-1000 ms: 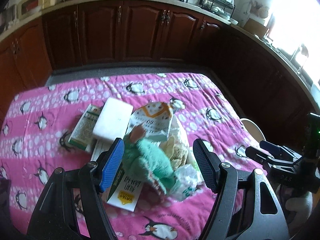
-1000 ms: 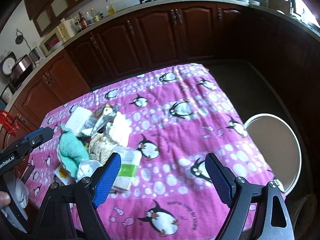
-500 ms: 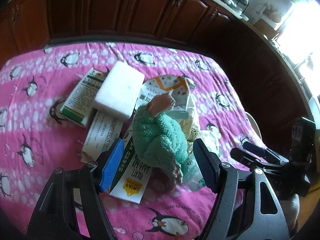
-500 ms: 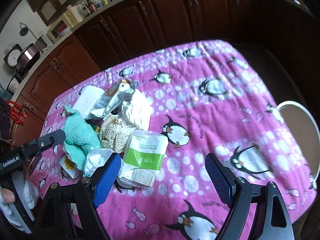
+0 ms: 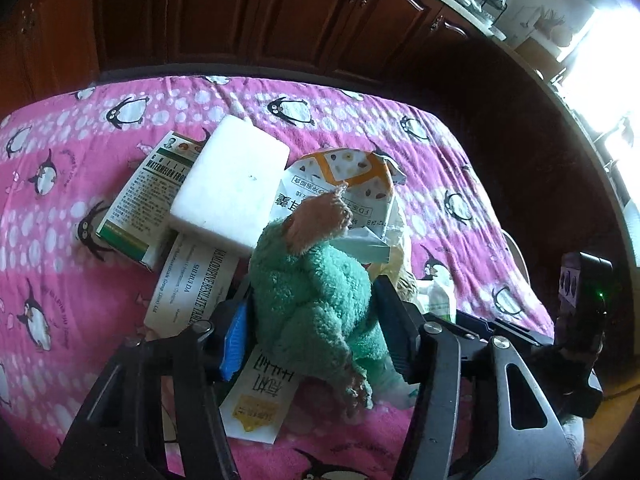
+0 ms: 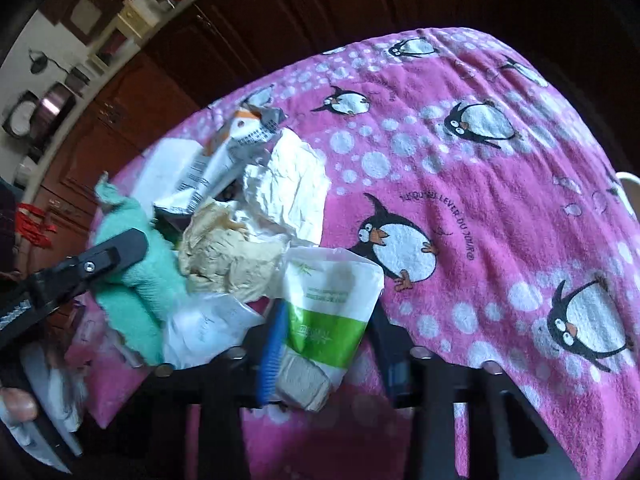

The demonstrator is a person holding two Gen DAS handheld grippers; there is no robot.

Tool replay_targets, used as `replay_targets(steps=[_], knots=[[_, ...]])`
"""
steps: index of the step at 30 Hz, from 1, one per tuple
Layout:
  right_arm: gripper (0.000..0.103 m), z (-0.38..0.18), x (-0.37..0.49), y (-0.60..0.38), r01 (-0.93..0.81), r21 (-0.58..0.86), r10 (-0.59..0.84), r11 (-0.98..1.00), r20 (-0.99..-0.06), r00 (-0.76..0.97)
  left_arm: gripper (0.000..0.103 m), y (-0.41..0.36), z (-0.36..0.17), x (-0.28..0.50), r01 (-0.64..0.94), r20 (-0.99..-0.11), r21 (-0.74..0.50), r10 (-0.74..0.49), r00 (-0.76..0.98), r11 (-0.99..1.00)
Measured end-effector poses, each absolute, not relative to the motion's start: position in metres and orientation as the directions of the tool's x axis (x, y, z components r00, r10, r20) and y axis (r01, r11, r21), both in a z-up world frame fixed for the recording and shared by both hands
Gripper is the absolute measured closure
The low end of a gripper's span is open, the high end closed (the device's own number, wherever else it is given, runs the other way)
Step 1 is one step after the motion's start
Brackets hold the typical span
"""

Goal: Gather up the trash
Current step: 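Grasp the green towel with left tool while right tool grasps the white-green packet, then carry the green towel and white-green packet over the white bucket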

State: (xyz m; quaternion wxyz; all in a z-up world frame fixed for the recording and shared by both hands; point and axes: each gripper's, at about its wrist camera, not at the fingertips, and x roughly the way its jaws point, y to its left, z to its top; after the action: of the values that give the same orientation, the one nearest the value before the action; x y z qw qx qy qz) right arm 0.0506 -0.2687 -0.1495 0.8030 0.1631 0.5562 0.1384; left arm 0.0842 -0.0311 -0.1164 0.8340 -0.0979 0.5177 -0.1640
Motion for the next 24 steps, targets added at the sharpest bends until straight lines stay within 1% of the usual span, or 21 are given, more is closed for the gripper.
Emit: replay_targets(steps=[3, 4, 5, 13, 24], knots=[[0.080, -0.138, 0.043, -0.278, -0.049, 0.435, 0.421, 0.899, -0.827, 0.373, 0.051, -0.026, -0.109, 0.079, 0.177, -0.818, -0.343, -0.386, 0.427, 0.923], [0.087, -0.133, 0.040, -0.280, -0.051, 0.437, 0.422, 0.898, -0.820, 0.386, 0.051, -0.024, -0.104, 0.078, 0.180, -0.811, -0.350, -0.394, 0.434, 0.919], [0.090, -0.128, 0.037, -0.282, -0.055, 0.439, 0.422, 0.897, -0.813, 0.401, 0.051, -0.023, -0.098, 0.076, 0.186, -0.802, -0.356, -0.402, 0.441, 0.916], [0.093, -0.093, 0.022, -0.305, -0.065, 0.438, 0.412, 0.897, -0.772, 0.484, 0.051, -0.027, -0.053, 0.063, 0.256, -0.753, -0.343, -0.427, 0.501, 0.904], [0.093, -0.055, 0.002, -0.338, -0.048, 0.444, 0.388, 0.895, -0.720, 0.576, 0.051, -0.068, -0.032, 0.056, 0.339, -0.735, -0.315, -0.454, 0.504, 0.887]])
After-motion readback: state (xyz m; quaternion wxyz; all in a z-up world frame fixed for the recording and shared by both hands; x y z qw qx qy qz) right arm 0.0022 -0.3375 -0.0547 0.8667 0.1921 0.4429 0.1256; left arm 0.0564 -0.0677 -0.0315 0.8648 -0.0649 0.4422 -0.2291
